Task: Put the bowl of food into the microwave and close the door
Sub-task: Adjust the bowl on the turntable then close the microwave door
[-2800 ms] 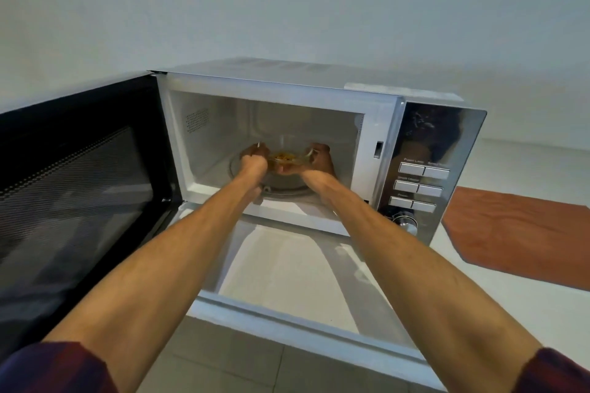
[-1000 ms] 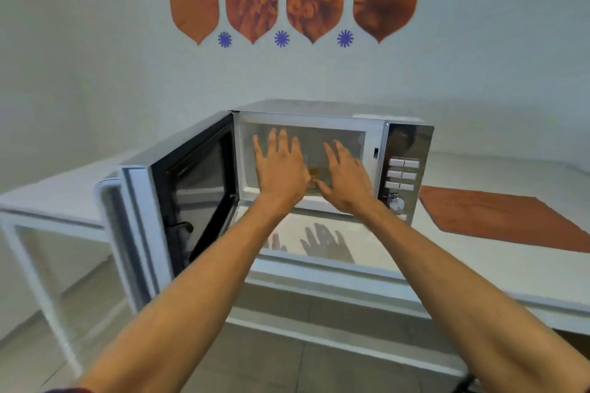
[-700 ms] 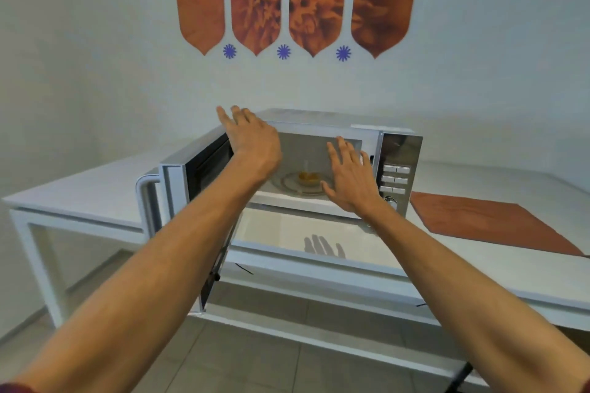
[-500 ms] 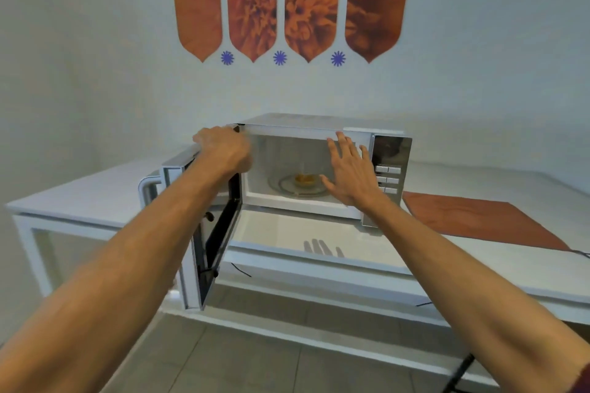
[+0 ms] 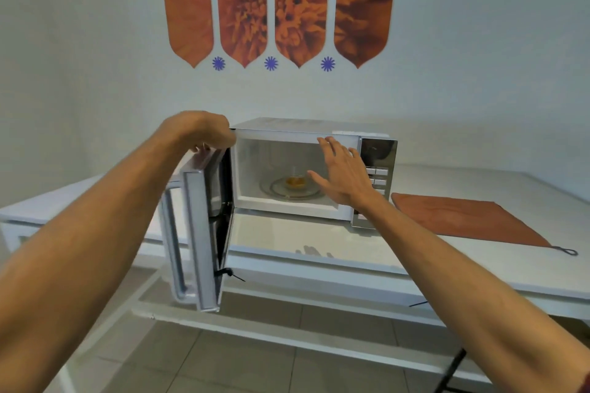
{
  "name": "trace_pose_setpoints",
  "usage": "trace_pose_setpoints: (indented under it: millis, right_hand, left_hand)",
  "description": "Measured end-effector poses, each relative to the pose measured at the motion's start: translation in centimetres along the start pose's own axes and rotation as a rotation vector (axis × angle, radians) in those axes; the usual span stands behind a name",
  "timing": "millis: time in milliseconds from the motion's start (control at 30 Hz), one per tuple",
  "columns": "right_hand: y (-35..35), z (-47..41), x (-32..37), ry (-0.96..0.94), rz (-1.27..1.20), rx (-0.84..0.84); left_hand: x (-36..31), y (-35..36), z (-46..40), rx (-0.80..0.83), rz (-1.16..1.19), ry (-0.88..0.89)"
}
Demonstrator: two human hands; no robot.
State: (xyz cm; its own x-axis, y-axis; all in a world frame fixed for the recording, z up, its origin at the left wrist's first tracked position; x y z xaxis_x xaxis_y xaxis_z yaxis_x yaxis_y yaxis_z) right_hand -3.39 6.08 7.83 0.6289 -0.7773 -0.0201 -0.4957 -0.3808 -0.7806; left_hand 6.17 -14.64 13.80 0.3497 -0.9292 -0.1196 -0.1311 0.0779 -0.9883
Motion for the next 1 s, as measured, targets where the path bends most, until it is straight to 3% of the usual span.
trace_pose_setpoints:
  millis: [67, 200, 367, 433, 600, 1000]
  right_hand:
    - [0.1, -0.2, 0.2, 0.016, -0.155, 0.032]
    - [0.4, -0.6, 0.9, 0.112, -0.708, 0.137]
    - [-0.8, -0.8, 0.8, 0.097, -0.899, 0.054]
    - [-1.2, -0.5, -0.6, 0.089, -0.802, 0.037]
    - [-0.4, -1.2, -3.9, -0.004, -0.184, 0.029]
    - [4.6, -3.0, -7.9, 0.025, 0.153, 0.034]
  left_hand:
    - [-0.4, -0.5, -0.8, 0.004, 0.069, 0.05]
    - [-3.8, 0.0, -1.8, -0.1, 0.019, 0.24]
    - [-8.1, 3.1, -3.2, -0.233, 0.062, 0.432]
    - [-10.0, 4.3, -4.2, -0.251, 0.027, 0.46]
    - [-13.4, 5.9, -7.4, -0.273, -0.218, 0.47]
    - [-15.2, 8.0, -11.6, -0.309, -0.178, 0.441]
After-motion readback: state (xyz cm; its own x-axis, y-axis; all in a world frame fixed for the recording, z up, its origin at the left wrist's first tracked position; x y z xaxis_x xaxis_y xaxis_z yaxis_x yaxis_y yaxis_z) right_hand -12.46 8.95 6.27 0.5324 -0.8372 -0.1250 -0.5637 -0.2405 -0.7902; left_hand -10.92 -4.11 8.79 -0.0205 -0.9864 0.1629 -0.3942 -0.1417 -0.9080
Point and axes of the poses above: each hand's wrist, its own z-axis away from the middle knuckle, its own y-axis out of the palm, x = y × z, the point moved 10 cm from there along -z, towards the middle knuckle, and after that the axes turned 1 degree about z, right-handed, at the moved point
